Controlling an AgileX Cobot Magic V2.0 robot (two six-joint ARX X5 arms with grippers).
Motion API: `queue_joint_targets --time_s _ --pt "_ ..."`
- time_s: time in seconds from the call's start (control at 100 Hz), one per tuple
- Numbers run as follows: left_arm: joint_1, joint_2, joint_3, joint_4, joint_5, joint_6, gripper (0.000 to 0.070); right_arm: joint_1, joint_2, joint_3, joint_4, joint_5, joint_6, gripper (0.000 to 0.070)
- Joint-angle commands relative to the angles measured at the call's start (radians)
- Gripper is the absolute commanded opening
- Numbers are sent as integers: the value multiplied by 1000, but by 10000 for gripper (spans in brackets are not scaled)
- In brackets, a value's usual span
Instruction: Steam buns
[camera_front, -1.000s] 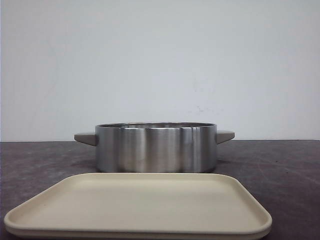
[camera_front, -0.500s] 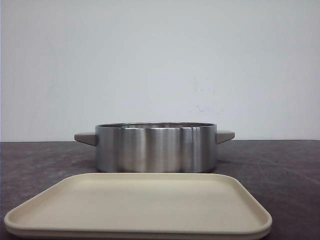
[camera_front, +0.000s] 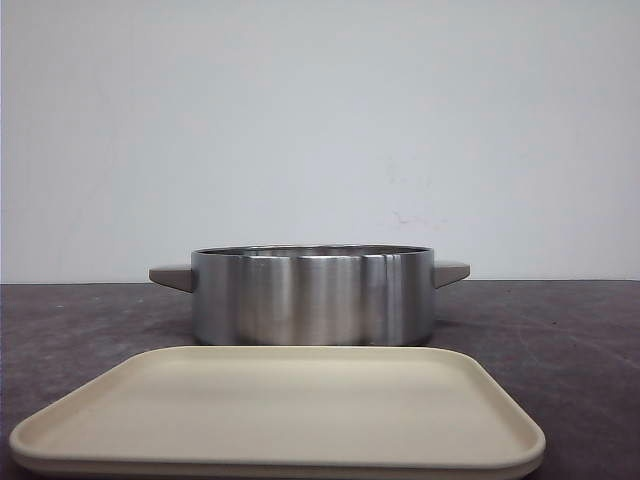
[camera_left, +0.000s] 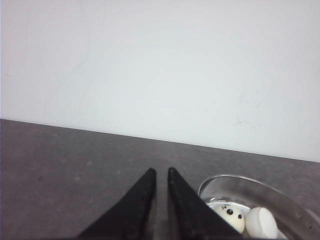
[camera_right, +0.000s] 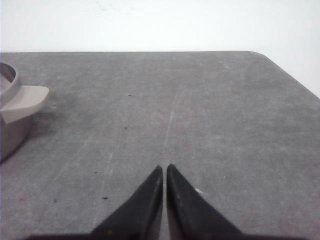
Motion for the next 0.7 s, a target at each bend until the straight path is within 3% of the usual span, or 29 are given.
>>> queue_joint_targets --time_s 0.0,0.34,0.69 --pt "27 -17 -77 43 13 12 0 -1 -1 -3 6 3 -7 6" --pt "166 -84 -289 151 13 26 0 -1 -1 -3 6 3 -7 6" --pt "237 -84 -288 24 8 151 0 -1 -1 -3 6 3 -7 6"
